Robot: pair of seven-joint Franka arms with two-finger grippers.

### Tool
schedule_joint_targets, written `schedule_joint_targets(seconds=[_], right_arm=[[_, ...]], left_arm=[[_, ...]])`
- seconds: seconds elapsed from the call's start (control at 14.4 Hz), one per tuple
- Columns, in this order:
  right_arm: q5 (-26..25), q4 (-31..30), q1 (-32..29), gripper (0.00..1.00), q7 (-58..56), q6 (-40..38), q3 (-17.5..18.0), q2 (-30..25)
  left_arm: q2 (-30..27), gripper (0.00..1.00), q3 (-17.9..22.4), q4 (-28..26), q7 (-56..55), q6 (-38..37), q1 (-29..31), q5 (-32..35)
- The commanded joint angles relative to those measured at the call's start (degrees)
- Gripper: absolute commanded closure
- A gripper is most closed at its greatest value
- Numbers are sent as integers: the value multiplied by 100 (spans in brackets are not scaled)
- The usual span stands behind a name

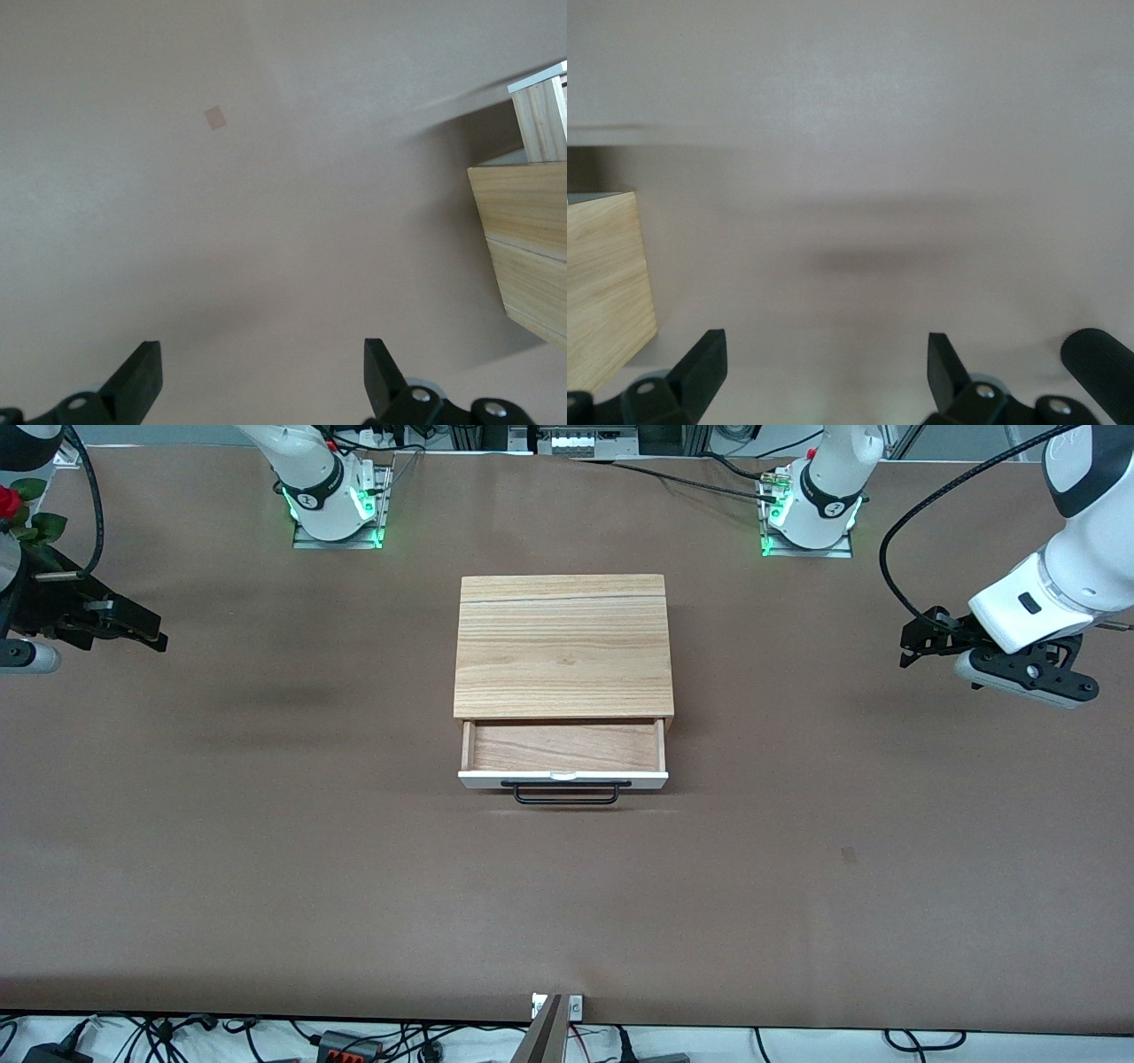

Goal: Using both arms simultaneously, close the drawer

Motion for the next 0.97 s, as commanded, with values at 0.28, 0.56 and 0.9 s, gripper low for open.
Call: schedule_joint_targets(seconds=[0.28,0.56,0.9], right_arm=[[103,133,-23,0,33,-110,1,69],[103,133,4,0,51,-110,1,95],[513,133,179,0,139,-84,28,384]], left_arm=[[334,0,-18,506,-30,-265,-6,106],[500,0,-27,585,-56,-283,-77,88],[1281,0,-36,1602,-205,-519,-261,53]])
